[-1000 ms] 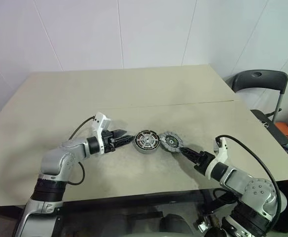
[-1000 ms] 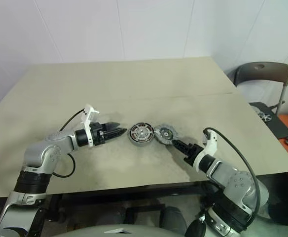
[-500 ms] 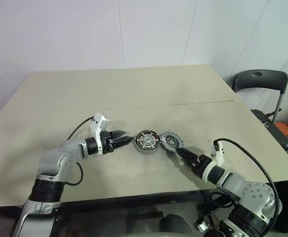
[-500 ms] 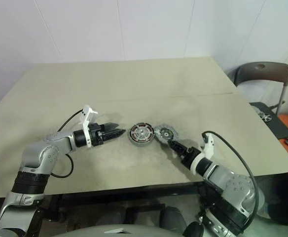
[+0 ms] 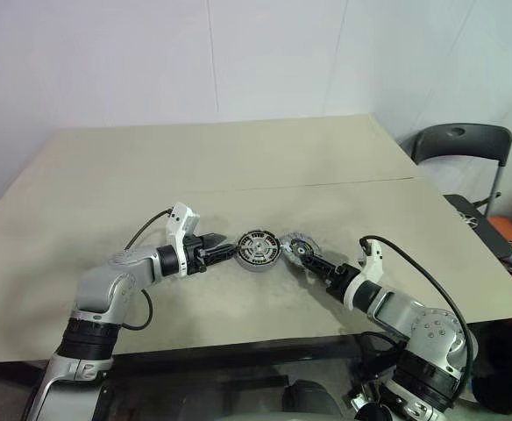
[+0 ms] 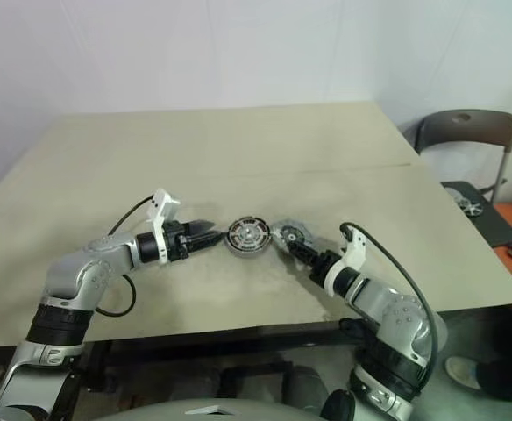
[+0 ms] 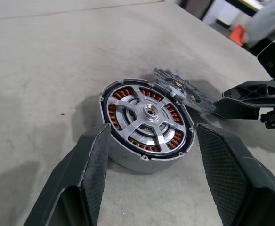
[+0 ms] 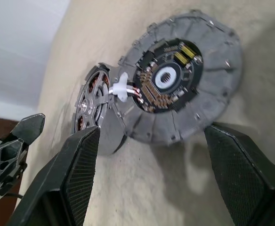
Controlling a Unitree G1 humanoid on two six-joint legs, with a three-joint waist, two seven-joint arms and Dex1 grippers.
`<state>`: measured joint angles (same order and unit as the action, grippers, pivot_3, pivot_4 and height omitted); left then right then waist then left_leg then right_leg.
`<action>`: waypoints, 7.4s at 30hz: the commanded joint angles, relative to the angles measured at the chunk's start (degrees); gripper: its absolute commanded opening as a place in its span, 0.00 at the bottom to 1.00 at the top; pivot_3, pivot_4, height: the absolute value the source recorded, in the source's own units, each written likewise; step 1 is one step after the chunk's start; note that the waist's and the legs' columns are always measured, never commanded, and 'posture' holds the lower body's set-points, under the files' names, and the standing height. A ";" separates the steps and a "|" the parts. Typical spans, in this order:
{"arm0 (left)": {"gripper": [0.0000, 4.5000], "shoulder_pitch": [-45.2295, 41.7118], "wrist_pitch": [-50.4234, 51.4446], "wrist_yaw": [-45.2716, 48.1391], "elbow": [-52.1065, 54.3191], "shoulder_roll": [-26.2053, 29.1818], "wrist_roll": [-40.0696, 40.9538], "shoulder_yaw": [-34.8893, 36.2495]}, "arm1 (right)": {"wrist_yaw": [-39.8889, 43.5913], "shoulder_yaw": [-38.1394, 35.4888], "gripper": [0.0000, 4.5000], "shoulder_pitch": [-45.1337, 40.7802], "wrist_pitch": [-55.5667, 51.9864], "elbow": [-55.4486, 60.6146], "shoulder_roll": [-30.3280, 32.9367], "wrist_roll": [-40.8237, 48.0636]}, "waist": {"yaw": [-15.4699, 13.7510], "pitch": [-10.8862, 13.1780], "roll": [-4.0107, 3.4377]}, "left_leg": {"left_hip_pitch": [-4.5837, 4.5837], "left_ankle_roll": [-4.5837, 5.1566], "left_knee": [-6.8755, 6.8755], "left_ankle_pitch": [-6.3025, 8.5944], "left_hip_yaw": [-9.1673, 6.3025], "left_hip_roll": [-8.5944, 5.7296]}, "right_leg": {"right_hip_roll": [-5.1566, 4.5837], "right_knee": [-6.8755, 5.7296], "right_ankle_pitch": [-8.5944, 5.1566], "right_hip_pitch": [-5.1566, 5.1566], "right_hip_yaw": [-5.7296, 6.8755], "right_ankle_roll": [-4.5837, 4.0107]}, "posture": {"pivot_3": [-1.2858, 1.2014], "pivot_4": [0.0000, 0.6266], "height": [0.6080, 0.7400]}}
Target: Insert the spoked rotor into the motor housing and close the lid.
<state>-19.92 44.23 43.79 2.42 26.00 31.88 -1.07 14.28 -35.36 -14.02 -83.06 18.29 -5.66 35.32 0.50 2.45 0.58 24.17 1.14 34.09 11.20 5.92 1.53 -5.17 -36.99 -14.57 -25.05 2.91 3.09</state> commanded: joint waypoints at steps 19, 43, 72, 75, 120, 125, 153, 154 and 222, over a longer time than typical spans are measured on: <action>0.68 -1.91 -2.69 1.50 -1.44 0.11 -0.86 0.95 | -1.32 10.35 0.68 -2.74 14.16 -2.38 1.55 5.26 | 0.29 0.28 -1.93 | 0.72 -0.29 1.16 0.14 -2.73 -0.06 | 0.23 2.40 1.61 1.28 2.58 0.07 | 0.52 0.00 1.00; 0.68 -0.12 -3.30 0.10 -0.20 -0.67 -1.26 1.14 | 11.81 21.40 0.47 -3.14 12.52 -2.61 20.38 13.52 | -0.05 0.43 -1.69 | 0.69 -0.45 1.92 0.24 -2.73 0.05 | 0.16 1.84 1.61 1.34 2.53 0.07 | 0.52 0.00 1.00; 0.68 -1.35 -1.37 -1.16 0.63 -0.31 -1.17 1.20 | -6.24 11.42 0.80 5.51 10.00 -6.75 13.26 20.65 | 0.22 0.50 -1.57 | 0.70 -0.48 1.93 0.26 -2.70 0.19 | 0.19 1.89 1.58 1.30 2.57 0.20 | 0.52 0.00 1.00; 0.68 -1.29 -1.66 -1.14 0.35 -0.37 -1.36 1.14 | -7.87 11.23 0.80 4.40 11.32 -7.59 12.34 20.53 | 0.29 0.50 -1.57 | 0.70 -0.48 1.93 0.26 -2.71 0.21 | 0.18 1.89 1.58 1.29 2.57 0.20 | 0.52 0.00 1.00; 0.68 -0.03 -8.16 1.76 -5.99 -1.74 -4.82 0.01 | -0.51 38.15 0.02 -3.35 30.36 0.17 23.08 2.66 | 0.33 0.49 -1.54 | 1.12 -0.47 1.99 0.25 -2.57 0.27 | 0.28 1.81 1.64 0.73 2.55 0.17 | 0.52 0.00 1.00; 0.68 -0.26 -8.89 1.81 -6.66 -2.17 -5.16 0.28 | 6.20 47.77 0.02 -8.09 36.91 -0.58 29.34 -7.31 | 0.25 0.51 -1.50 | 1.14 -0.35 1.97 0.19 -2.57 0.29 | 0.37 1.81 1.63 0.69 2.54 0.16 | 0.52 0.00 1.00; 0.68 0.88 -1.57 -3.75 2.04 -3.35 -2.22 2.19 | 28.94 49.95 0.50 -17.57 33.88 -1.32 32.86 -9.96 | -0.19 0.53 -1.25 | 1.14 -0.34 2.40 0.17 -2.60 0.32 | 0.40 1.48 1.78 0.79 2.54 -0.05 | 0.52 0.00 1.00; 0.68 0.93 -1.39 -3.91 2.21 -3.38 -2.16 2.25 | 30.88 49.66 0.50 -17.45 32.88 -0.74 34.07 -8.63 | -0.27 0.53 -1.24 | 1.15 -0.34 2.40 0.17 -2.60 0.31 | 0.39 1.49 1.78 0.79 2.54 -0.05 | 0.52 0.00 1.00; 0.68 2.85 1.94 -1.42 5.64 8.81 4.25 11.60 | 30.05 53.64 1.00 -16.84 47.34 -18.46 23.07 -21.00 | -0.80 0.47 -0.91 | 0.85 -0.48 2.22 0.24 -1.55 0.37 | 0.28 1.27 1.87 0.62 2.13 -0.03 | 0.52 0.00 1.00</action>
<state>-16.52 46.07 42.69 6.01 34.71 35.53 9.83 44.23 18.24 -28.93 -37.01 -0.49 18.23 14.56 -0.31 2.92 -0.34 25.02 0.66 36.31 11.45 4.37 1.90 -4.88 -35.76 -12.70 -24.44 5.04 3.06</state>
